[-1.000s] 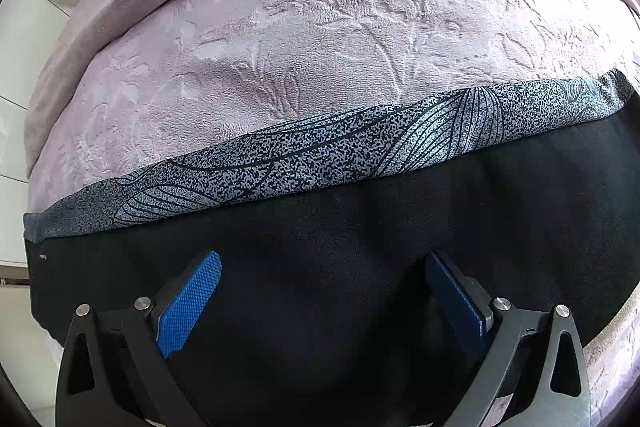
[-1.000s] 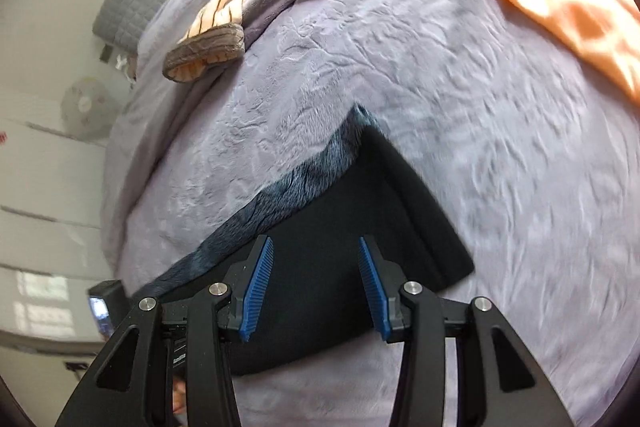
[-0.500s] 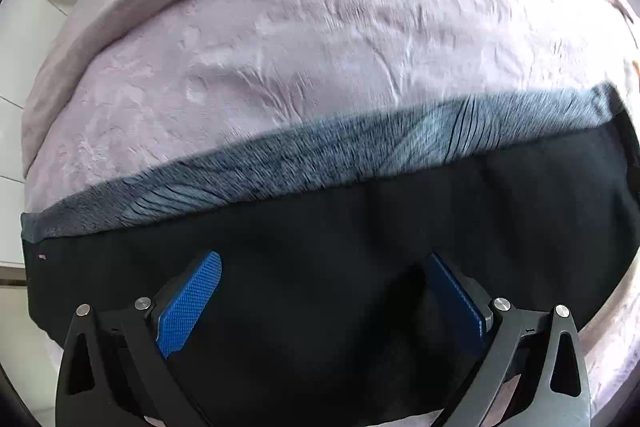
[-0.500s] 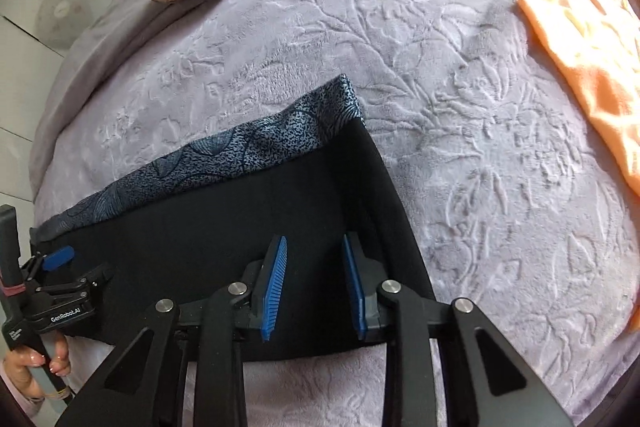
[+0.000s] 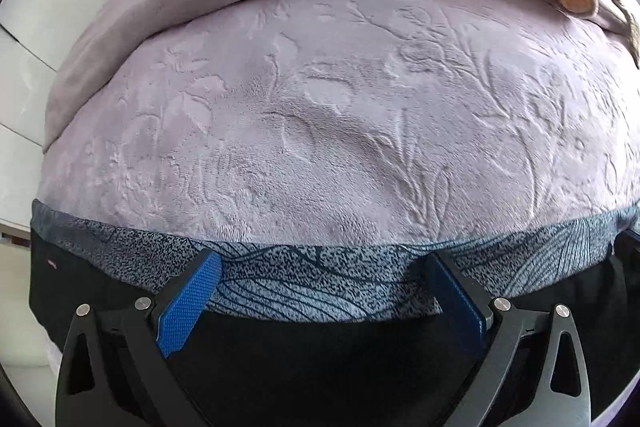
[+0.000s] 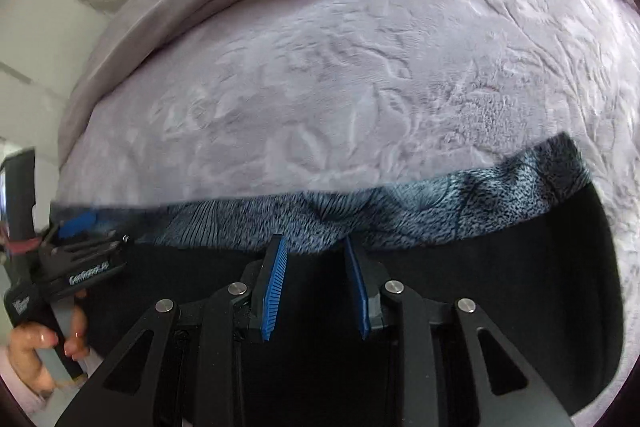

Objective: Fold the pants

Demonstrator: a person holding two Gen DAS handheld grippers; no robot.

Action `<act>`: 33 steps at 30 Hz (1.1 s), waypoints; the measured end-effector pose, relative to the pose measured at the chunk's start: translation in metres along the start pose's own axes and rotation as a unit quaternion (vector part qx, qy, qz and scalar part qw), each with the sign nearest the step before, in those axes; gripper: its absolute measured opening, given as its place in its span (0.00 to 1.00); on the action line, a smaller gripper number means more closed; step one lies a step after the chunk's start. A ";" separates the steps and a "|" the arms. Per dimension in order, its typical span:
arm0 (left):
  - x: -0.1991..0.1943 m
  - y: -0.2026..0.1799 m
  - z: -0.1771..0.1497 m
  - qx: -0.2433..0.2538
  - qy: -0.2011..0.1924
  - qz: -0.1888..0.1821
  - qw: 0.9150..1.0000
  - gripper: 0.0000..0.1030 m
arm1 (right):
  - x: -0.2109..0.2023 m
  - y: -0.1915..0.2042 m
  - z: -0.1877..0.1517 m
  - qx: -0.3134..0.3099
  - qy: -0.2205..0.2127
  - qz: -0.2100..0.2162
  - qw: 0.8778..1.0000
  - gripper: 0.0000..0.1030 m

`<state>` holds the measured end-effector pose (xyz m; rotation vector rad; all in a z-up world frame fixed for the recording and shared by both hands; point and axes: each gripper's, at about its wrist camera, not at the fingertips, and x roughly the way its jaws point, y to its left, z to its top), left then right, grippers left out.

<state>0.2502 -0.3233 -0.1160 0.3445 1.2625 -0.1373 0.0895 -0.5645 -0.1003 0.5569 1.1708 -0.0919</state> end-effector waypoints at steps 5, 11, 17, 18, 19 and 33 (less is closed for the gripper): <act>-0.009 0.008 -0.001 0.015 0.003 -0.003 1.000 0.99 | -0.016 -0.015 0.003 0.046 -0.016 -0.010 0.999 0.32; -0.021 0.009 -0.006 0.023 0.019 -0.015 0.999 0.99 | -0.049 -0.035 -0.025 0.100 -0.014 0.032 0.994 0.34; -0.034 -0.007 -0.021 0.041 0.028 -0.019 0.999 0.99 | -0.075 -0.056 -0.076 0.161 -0.016 0.060 0.985 0.34; -0.035 -0.009 -0.023 0.043 0.028 -0.020 0.998 0.99 | -0.080 -0.059 -0.080 0.166 -0.018 0.063 0.984 0.34; -0.036 -0.010 -0.025 0.043 0.029 -0.021 0.998 0.99 | -0.083 -0.063 -0.084 0.172 -0.021 0.067 0.983 0.34; -0.083 -0.068 -0.079 0.066 0.026 -0.039 0.997 0.99 | -0.102 -0.093 -0.117 0.226 -0.037 0.082 0.970 0.36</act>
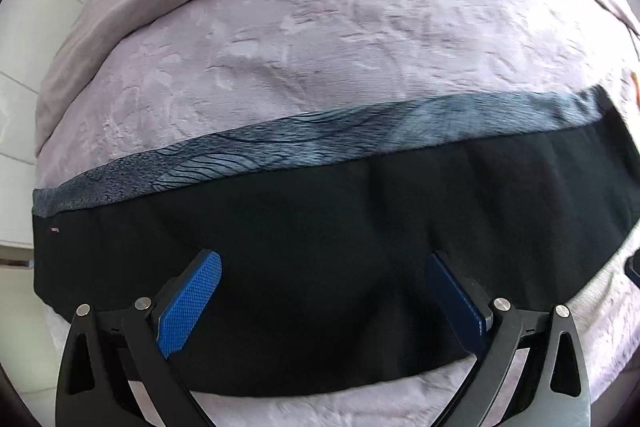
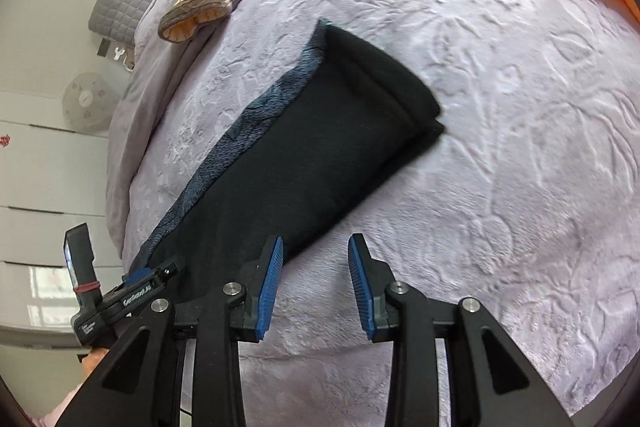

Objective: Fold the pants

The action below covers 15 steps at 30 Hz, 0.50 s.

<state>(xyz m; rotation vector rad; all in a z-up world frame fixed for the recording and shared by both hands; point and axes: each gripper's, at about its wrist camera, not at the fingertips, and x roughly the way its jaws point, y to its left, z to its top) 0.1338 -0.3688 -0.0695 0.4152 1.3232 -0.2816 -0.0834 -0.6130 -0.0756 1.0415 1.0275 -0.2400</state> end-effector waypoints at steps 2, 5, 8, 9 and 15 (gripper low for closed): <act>-0.005 -0.012 -0.004 0.007 -0.007 -0.015 1.000 0.99 | -0.001 -0.005 -0.001 0.009 -0.002 0.004 1.000 0.36; -0.001 -0.026 -0.010 0.026 0.002 -0.017 1.000 0.99 | -0.006 -0.015 -0.001 0.023 -0.014 0.019 0.999 0.36; 0.016 -0.034 -0.017 0.033 0.009 -0.007 0.999 0.99 | -0.010 -0.025 0.005 0.052 -0.035 0.036 0.997 0.36; 0.017 -0.034 -0.019 0.032 0.005 -0.007 0.999 0.99 | -0.012 -0.030 0.007 0.064 -0.042 0.039 0.996 0.36; 0.017 -0.039 -0.021 0.038 0.007 -0.008 0.999 0.99 | -0.008 -0.051 0.020 0.128 -0.062 0.032 0.989 0.36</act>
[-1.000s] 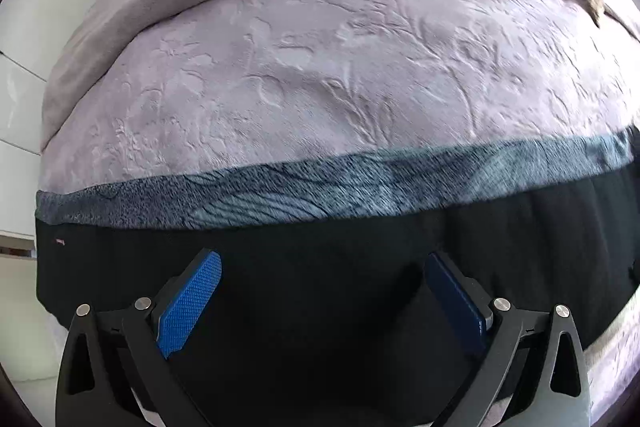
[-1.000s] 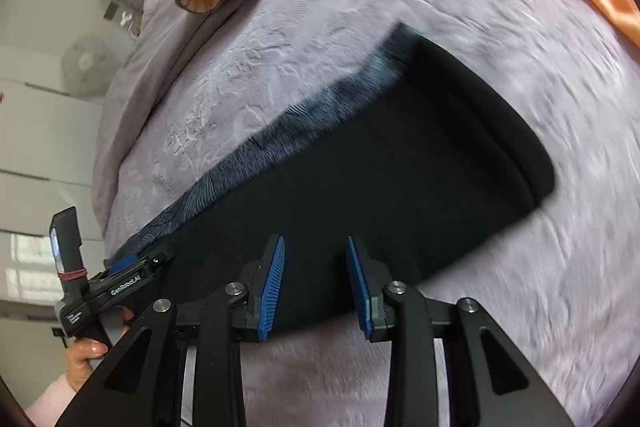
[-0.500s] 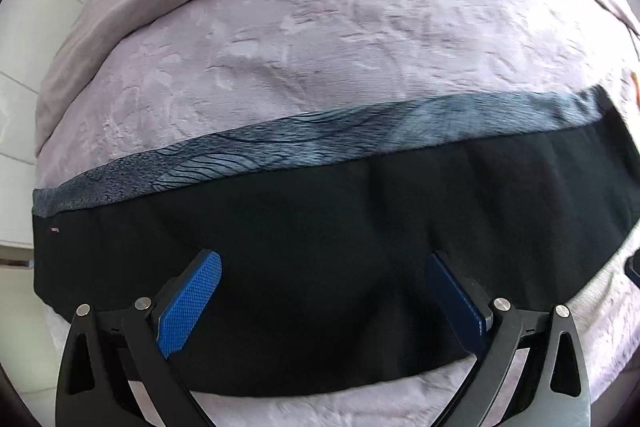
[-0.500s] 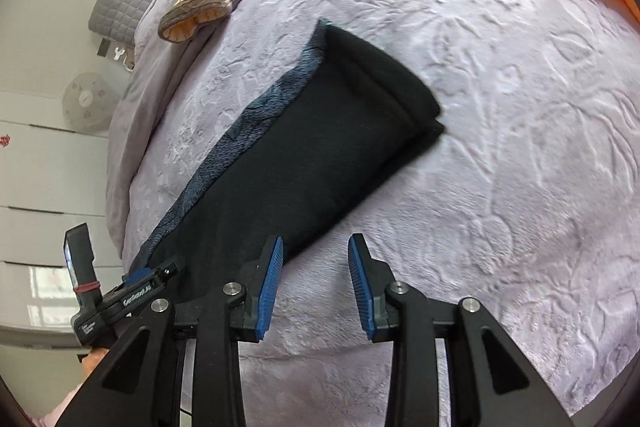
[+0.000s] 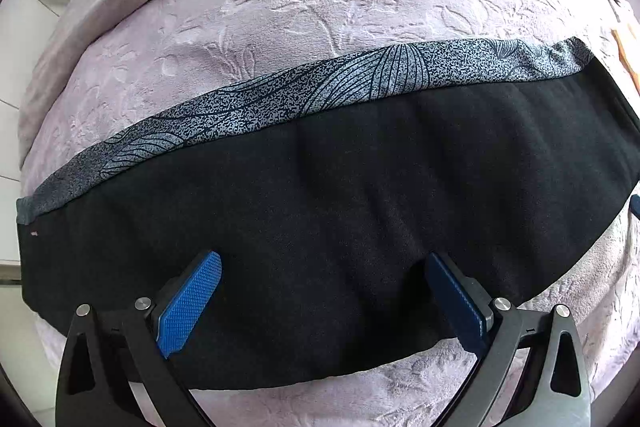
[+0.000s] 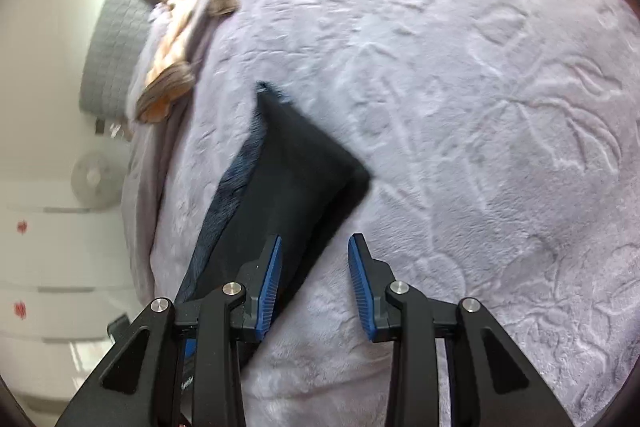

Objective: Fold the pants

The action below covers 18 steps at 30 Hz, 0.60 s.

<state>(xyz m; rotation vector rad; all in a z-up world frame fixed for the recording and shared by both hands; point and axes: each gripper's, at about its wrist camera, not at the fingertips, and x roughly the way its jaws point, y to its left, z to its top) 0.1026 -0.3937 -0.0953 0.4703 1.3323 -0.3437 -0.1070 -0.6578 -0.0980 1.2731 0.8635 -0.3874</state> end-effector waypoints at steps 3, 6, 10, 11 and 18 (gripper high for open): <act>0.002 0.000 0.002 0.004 -0.002 0.003 1.000 0.99 | 0.000 -0.005 0.001 0.022 -0.012 0.018 1.000 0.36; 0.001 -0.004 0.004 0.003 -0.001 0.006 1.000 0.99 | -0.001 -0.012 0.003 0.026 -0.020 0.046 0.998 0.46; 0.001 -0.006 0.003 0.003 -0.002 0.006 1.000 0.99 | 0.009 -0.017 0.009 0.028 -0.016 0.078 0.996 0.47; 0.000 -0.005 0.000 0.003 -0.003 0.005 1.000 0.99 | 0.014 -0.015 0.010 0.032 -0.013 0.081 0.996 0.47; 0.003 0.003 0.000 0.004 -0.004 0.001 1.000 0.99 | 0.027 0.011 0.017 -0.015 0.007 0.165 0.986 0.48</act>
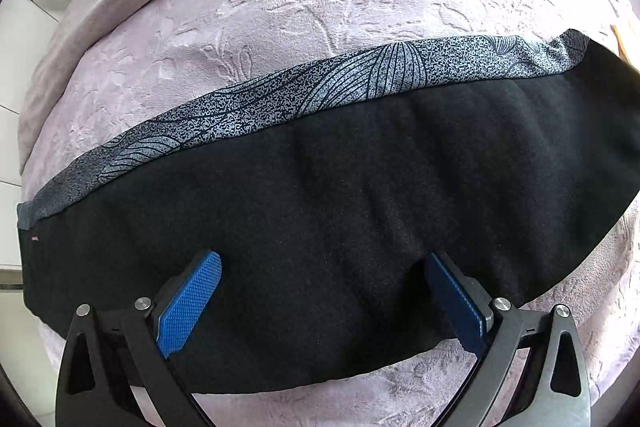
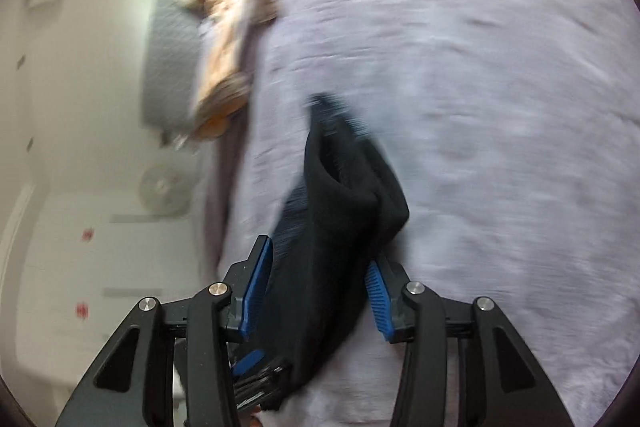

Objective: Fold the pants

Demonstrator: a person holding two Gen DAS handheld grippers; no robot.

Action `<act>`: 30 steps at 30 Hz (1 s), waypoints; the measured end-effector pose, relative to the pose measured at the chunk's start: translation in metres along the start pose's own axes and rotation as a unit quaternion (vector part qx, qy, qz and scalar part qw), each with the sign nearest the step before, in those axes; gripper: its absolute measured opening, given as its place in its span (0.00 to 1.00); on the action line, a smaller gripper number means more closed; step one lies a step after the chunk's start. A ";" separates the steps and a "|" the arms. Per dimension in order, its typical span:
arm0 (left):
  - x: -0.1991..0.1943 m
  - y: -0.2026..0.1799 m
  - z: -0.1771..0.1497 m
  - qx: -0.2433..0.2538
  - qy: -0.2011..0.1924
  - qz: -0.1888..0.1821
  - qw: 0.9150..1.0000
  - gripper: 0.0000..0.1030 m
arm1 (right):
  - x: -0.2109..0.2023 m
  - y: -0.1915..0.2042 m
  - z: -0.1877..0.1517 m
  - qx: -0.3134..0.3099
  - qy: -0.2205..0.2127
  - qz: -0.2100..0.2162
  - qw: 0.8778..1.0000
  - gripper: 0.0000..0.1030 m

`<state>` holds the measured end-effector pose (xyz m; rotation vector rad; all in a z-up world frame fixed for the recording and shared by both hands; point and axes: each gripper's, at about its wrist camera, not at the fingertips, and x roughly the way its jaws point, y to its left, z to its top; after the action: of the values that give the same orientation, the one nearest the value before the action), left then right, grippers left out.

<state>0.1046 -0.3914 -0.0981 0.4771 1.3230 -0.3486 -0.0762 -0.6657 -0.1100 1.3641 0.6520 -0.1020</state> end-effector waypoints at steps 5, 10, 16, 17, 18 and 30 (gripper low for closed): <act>0.002 0.003 -0.001 -0.001 0.001 0.000 1.000 0.99 | 0.022 -0.001 -0.006 -0.031 0.032 -0.044 0.998 0.49; 0.005 0.008 0.000 0.001 0.000 -0.006 1.000 0.99 | 0.035 -0.012 -0.007 -0.006 0.037 -0.021 0.999 0.43; -0.003 0.013 -0.001 0.000 -0.004 -0.013 1.000 0.89 | 0.043 -0.004 -0.006 0.005 0.053 -0.006 0.999 0.13; -0.008 0.015 -0.001 0.001 -0.008 -0.013 1.000 0.74 | 0.042 -0.001 -0.006 0.006 0.052 0.000 0.999 0.13; -0.013 0.015 -0.001 0.004 -0.011 -0.015 1.000 0.66 | 0.041 0.001 -0.006 0.007 0.052 0.007 0.999 0.13; 0.000 -0.017 -0.004 0.074 -0.050 -0.032 0.995 0.61 | 0.038 0.063 -0.023 -0.052 0.064 0.057 0.995 0.13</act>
<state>0.0931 -0.4035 -0.1014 0.5349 1.2212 -0.5206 -0.0266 -0.6190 -0.0751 1.3123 0.6755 0.1096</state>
